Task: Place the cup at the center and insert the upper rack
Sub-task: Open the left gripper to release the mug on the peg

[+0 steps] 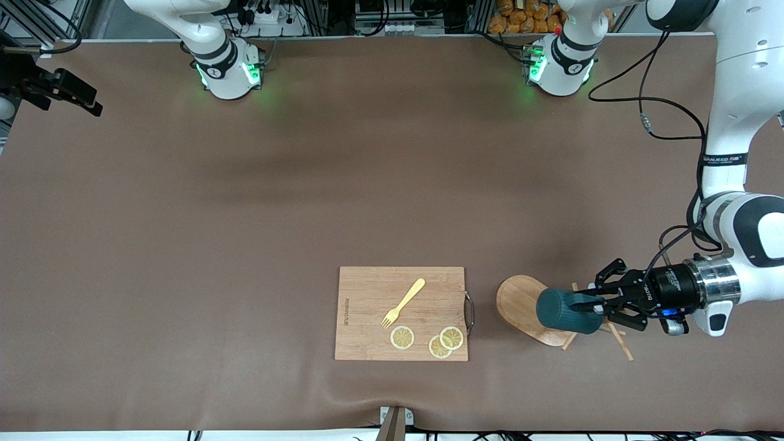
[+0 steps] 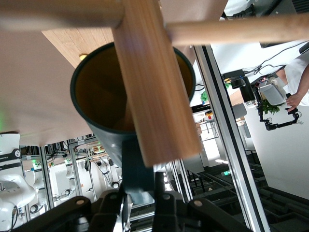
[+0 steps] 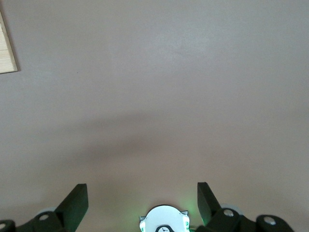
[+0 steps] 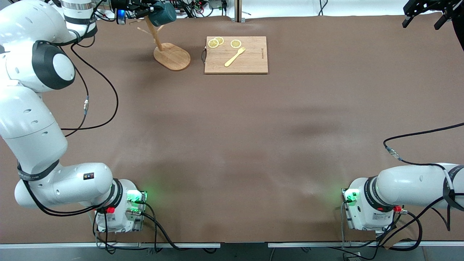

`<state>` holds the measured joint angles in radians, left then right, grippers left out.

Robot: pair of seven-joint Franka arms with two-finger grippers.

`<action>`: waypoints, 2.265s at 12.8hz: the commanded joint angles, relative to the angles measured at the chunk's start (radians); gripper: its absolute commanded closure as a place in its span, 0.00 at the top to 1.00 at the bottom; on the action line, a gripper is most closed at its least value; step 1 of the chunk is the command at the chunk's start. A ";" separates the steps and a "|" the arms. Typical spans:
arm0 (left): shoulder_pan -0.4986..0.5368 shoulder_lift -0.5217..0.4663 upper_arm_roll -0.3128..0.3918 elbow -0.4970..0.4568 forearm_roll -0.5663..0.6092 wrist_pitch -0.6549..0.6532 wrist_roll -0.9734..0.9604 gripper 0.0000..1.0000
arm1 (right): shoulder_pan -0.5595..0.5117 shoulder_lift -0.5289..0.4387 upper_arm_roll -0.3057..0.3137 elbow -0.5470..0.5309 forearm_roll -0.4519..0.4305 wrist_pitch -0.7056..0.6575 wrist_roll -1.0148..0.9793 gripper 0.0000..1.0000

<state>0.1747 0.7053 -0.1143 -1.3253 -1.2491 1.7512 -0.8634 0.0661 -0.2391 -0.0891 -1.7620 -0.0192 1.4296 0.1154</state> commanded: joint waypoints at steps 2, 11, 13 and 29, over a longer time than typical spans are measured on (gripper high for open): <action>0.014 0.013 -0.010 0.008 -0.032 -0.012 0.032 0.00 | -0.014 -0.011 0.011 0.009 0.002 -0.014 0.001 1.00; 0.026 0.029 -0.010 0.009 -0.033 -0.012 0.052 0.16 | -0.014 -0.009 0.011 0.009 0.002 -0.006 0.000 1.00; 0.031 0.031 -0.010 0.008 -0.033 -0.012 0.052 0.27 | -0.012 -0.008 0.011 0.009 0.002 -0.003 0.001 1.00; 0.020 -0.243 -0.015 0.011 0.239 -0.013 -0.031 1.00 | -0.014 -0.009 0.009 0.009 0.004 -0.011 -0.008 1.00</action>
<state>0.2014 0.5181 -0.1236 -1.2841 -1.0667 1.7420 -0.8845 0.0661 -0.2398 -0.0881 -1.7614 -0.0192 1.4280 0.1153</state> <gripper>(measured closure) 0.000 0.000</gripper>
